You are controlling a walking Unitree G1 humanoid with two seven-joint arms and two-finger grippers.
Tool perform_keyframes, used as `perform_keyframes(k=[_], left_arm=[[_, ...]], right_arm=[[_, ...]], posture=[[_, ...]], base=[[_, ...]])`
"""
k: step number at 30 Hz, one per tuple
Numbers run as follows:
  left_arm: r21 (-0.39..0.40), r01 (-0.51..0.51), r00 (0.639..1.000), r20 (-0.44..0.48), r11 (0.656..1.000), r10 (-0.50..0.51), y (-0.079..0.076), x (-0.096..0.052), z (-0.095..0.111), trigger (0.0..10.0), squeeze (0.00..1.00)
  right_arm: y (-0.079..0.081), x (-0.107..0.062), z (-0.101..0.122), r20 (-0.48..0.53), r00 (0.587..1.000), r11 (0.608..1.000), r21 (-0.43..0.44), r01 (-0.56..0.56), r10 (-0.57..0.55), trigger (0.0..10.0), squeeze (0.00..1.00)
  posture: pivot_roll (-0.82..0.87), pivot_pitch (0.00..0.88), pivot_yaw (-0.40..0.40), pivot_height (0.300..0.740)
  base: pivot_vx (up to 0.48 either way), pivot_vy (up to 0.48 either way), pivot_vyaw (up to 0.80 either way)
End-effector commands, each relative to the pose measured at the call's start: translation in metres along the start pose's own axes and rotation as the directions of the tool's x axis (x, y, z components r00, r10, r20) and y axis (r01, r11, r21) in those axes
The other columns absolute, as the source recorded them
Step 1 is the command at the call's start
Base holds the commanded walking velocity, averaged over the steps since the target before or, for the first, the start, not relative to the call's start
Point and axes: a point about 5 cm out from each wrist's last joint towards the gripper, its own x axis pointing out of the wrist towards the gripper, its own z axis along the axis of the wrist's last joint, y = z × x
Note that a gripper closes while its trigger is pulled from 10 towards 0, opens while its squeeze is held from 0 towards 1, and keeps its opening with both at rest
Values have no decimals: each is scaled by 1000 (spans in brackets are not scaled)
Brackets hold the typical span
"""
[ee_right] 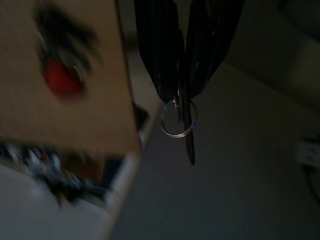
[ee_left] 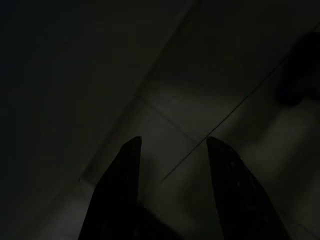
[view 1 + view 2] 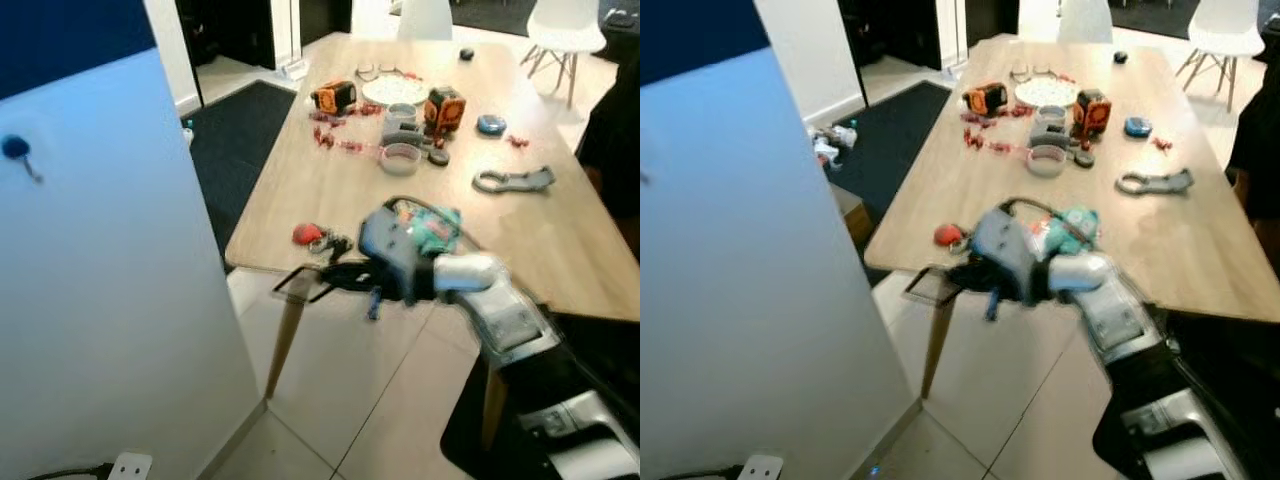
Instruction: Hang keys on a hook
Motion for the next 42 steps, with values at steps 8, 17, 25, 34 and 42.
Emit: perform_keyframes(k=[8, 17, 25, 34, 42], left_arm=[[67, 44, 999, -21, 997, -43, -12, 1, -6, 10000, 0], [75, 66, 998, -18, 995, -65, -18, 1, -5, 10000, 0], [74, 73, 997, -17, 995, -72, -21, 1, -4, 10000, 0], [81, 74, 997, -14, 994, -73, -22, 2, -2, 10000, 0], [86, 77, 997, -21, 993, -76, -22, 2, -3, 10000, 0]], right_arm=[[4, 3, -3, -13, 1000, 1000, 7, -19, 19, 10000, 0], [8, 6, -5, -14, 1000, 1000, 14, -27, 27, 10000, 0], [8, 8, -5, -12, 999, 999, 12, -29, 30, 10000, 0], [10, 9, -4, -8, 999, 999, 12, -39, 39, 10000, 0], [15, 8, -6, -13, 998, 997, 23, -68, 69, 10000, 0]], posture=[[-79, 45, 49, 740], [-75, 50, 52, 740], [-79, 40, 51, 740], [-80, 40, 50, 740], [-79, 41, 55, 740]], base=[[0, 0, 763], [0, 0, 763], [0, 0, 763], [0, 0, 763], [0, 0, 763]])
